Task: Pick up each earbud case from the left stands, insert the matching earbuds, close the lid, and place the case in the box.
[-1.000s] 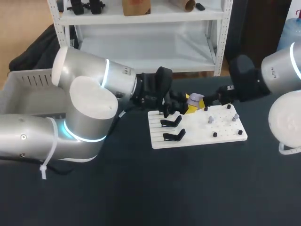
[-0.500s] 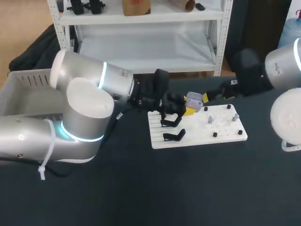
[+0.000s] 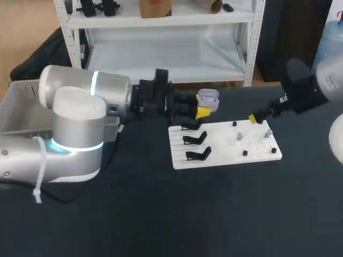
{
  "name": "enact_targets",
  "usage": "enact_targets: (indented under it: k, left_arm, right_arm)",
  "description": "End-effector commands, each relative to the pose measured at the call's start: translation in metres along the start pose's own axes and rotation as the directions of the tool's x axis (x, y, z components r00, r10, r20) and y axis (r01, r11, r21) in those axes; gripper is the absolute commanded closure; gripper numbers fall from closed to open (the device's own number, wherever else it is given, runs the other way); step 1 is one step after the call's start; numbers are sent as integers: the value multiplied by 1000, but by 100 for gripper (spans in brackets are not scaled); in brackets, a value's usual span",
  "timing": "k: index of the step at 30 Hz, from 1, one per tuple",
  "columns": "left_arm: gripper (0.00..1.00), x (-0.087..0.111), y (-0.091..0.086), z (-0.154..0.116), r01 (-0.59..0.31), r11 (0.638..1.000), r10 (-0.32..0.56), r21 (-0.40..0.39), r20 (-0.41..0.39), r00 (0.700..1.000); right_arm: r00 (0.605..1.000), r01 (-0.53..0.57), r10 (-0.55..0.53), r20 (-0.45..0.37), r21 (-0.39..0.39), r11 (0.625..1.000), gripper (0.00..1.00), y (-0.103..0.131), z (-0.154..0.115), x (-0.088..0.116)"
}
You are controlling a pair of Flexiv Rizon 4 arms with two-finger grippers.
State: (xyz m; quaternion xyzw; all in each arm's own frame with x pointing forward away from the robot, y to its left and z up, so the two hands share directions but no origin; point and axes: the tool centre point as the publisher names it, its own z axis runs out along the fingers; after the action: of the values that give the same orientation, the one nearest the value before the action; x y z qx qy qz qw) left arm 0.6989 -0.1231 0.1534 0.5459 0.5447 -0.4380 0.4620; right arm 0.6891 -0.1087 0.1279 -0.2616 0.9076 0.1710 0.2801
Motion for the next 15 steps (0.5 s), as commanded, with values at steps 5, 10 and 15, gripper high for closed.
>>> enact_targets:
  k: [5, 10, 15]
  left_arm:
    - [100, -15, -12, -23, -14, 998, 19, -63, 89, 996]
    - [100, -18, -9, -35, 25, 996, -14, -86, 130, 991]
    - [100, -20, -8, -43, 37, 996, -26, -77, 141, 990]
  right_arm:
    - [995, 42, -27, -92, 161, 986, 0, -9, -1, 13]
    - [991, 47, -19, -131, 209, 977, 0, -18, 1, 23]
    - [987, 52, -14, -160, 237, 970, 0, -24, 4, 31]
